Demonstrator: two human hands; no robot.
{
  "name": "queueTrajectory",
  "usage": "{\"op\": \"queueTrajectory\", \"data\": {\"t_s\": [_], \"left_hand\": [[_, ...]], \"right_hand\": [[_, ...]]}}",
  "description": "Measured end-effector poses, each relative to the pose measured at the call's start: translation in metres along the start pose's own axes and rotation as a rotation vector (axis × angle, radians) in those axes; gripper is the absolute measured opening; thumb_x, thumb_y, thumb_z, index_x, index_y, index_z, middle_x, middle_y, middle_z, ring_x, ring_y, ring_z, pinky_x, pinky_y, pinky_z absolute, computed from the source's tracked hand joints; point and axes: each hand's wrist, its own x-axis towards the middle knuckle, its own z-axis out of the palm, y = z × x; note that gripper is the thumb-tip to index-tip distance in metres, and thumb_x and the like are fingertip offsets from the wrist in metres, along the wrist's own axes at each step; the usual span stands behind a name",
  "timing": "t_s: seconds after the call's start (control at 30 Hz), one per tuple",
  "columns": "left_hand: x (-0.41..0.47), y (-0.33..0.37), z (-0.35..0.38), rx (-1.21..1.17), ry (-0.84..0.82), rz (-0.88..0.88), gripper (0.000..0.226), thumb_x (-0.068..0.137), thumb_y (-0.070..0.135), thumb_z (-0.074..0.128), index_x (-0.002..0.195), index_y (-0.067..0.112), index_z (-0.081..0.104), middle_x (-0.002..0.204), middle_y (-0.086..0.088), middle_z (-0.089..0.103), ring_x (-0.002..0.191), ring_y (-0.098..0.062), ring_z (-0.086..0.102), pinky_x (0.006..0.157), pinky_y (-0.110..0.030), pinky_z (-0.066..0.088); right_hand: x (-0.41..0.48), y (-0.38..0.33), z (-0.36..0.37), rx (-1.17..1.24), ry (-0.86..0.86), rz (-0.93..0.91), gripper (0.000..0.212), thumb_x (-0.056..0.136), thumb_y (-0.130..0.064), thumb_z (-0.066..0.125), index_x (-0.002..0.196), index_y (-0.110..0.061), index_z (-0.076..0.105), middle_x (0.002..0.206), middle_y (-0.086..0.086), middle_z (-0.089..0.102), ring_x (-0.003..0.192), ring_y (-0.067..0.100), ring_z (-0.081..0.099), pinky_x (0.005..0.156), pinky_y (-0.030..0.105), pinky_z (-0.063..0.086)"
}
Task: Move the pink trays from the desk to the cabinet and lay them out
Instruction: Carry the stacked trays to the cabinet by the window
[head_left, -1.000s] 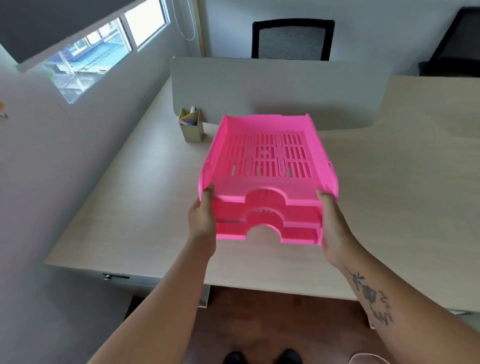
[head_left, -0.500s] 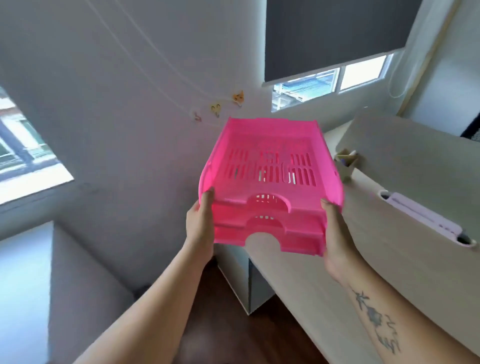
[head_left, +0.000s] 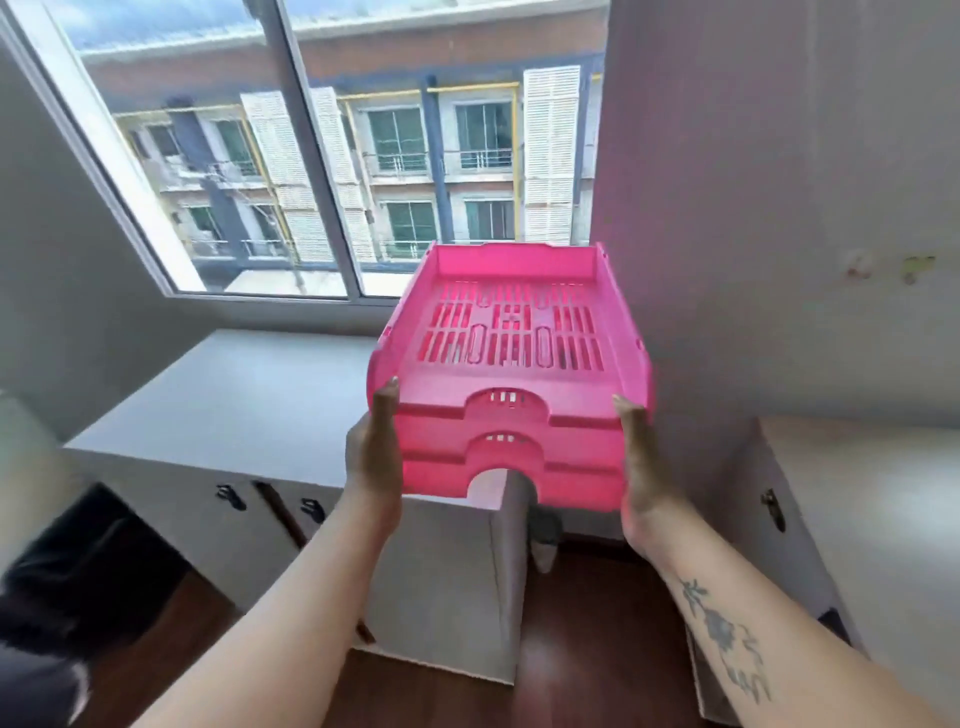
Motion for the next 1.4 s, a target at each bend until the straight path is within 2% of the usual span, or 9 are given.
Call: {"op": "queueTrajectory", "data": {"t_s": [0.2, 0.33, 0.53, 0.67, 0.83, 1.1, 1.23, 1.33, 1.4], "left_hand": [[0.058, 0.014, -0.115, -0.016, 0.026, 0.062, 0.049, 0.085, 0.064, 0.049, 0.112, 0.027, 0.067, 0.103, -0.009, 0.075, 0.088, -0.027, 0.074, 0.069, -0.041, 0.061], [0.107, 0.023, -0.173, -0.004, -0.041, 0.049, 0.052, 0.086, 0.064, 0.047, 0.114, 0.024, 0.065, 0.102, -0.01, 0.075, 0.085, -0.023, 0.075, 0.066, -0.039, 0.061], [0.166, 0.033, -0.23, 0.019, -0.09, 0.009, 0.047, 0.087, 0.065, 0.047, 0.107, 0.027, 0.066, 0.1, -0.009, 0.075, 0.086, -0.025, 0.074, 0.071, -0.043, 0.061], [0.193, 0.034, -0.246, 0.003, -0.097, -0.028, 0.038, 0.088, 0.062, 0.049, 0.097, 0.029, 0.066, 0.098, -0.01, 0.074, 0.087, -0.028, 0.072, 0.073, -0.044, 0.06], [0.224, 0.023, -0.257, -0.013, -0.081, -0.086, 0.04, 0.086, 0.063, 0.05, 0.1, 0.029, 0.066, 0.1, -0.01, 0.074, 0.09, -0.03, 0.072, 0.077, -0.048, 0.06], [0.259, -0.008, -0.26, 0.029, -0.129, -0.148, 0.067, 0.073, 0.074, 0.055, 0.121, 0.028, 0.063, 0.107, -0.009, 0.075, 0.1, -0.032, 0.07, 0.087, -0.056, 0.055], [0.269, -0.022, -0.257, 0.072, -0.139, -0.167, 0.074, 0.071, 0.078, 0.052, 0.126, 0.029, 0.06, 0.11, -0.007, 0.073, 0.105, -0.03, 0.067, 0.09, -0.057, 0.053], [0.274, -0.026, -0.26, 0.129, -0.182, -0.172, 0.074, 0.071, 0.078, 0.05, 0.125, 0.029, 0.061, 0.109, -0.005, 0.074, 0.105, -0.027, 0.067, 0.091, -0.052, 0.052], [0.275, -0.02, -0.262, 0.176, -0.188, -0.141, 0.069, 0.074, 0.074, 0.049, 0.124, 0.028, 0.062, 0.106, -0.005, 0.075, 0.101, -0.025, 0.069, 0.083, -0.044, 0.055]], "right_hand": [[0.014, 0.04, 0.125, -0.002, -0.157, -0.034, 0.072, 0.078, -0.069, 0.047, 0.139, -0.031, 0.053, 0.122, 0.012, 0.071, 0.107, 0.035, 0.071, 0.085, 0.061, 0.056], [0.029, 0.068, 0.196, -0.011, -0.106, -0.016, 0.101, 0.053, -0.089, 0.06, 0.137, -0.033, 0.054, 0.118, 0.009, 0.074, 0.102, 0.033, 0.074, 0.079, 0.057, 0.059], [0.043, 0.096, 0.267, 0.055, -0.013, -0.009, 0.056, 0.086, -0.062, 0.048, 0.134, -0.034, 0.055, 0.115, 0.012, 0.074, 0.096, 0.036, 0.075, 0.076, 0.061, 0.059], [0.052, 0.108, 0.293, 0.05, 0.046, 0.006, 0.062, 0.082, -0.067, 0.052, 0.133, -0.033, 0.056, 0.115, 0.014, 0.074, 0.095, 0.037, 0.075, 0.075, 0.062, 0.059], [0.067, 0.125, 0.315, -0.026, 0.08, 0.022, 0.098, 0.051, -0.09, 0.061, 0.133, -0.034, 0.056, 0.114, 0.012, 0.074, 0.095, 0.037, 0.075, 0.074, 0.06, 0.06], [0.091, 0.148, 0.323, -0.118, 0.204, 0.06, 0.097, 0.052, -0.095, 0.051, 0.13, -0.04, 0.057, 0.111, -0.002, 0.075, 0.103, 0.026, 0.069, 0.079, 0.046, 0.059], [0.099, 0.152, 0.32, -0.203, 0.18, 0.058, 0.108, 0.04, -0.102, 0.044, 0.128, -0.041, 0.056, 0.116, -0.006, 0.07, 0.113, 0.022, 0.062, 0.092, 0.042, 0.049], [0.099, 0.153, 0.32, -0.261, 0.173, 0.09, 0.126, 0.033, -0.105, 0.039, 0.139, -0.038, 0.044, 0.123, -0.012, 0.058, 0.117, 0.014, 0.05, 0.099, 0.038, 0.034], [0.099, 0.152, 0.319, -0.302, 0.17, 0.094, 0.105, 0.046, -0.101, 0.044, 0.136, -0.046, 0.045, 0.132, -0.005, 0.056, 0.124, 0.02, 0.051, 0.103, 0.045, 0.038]]}}
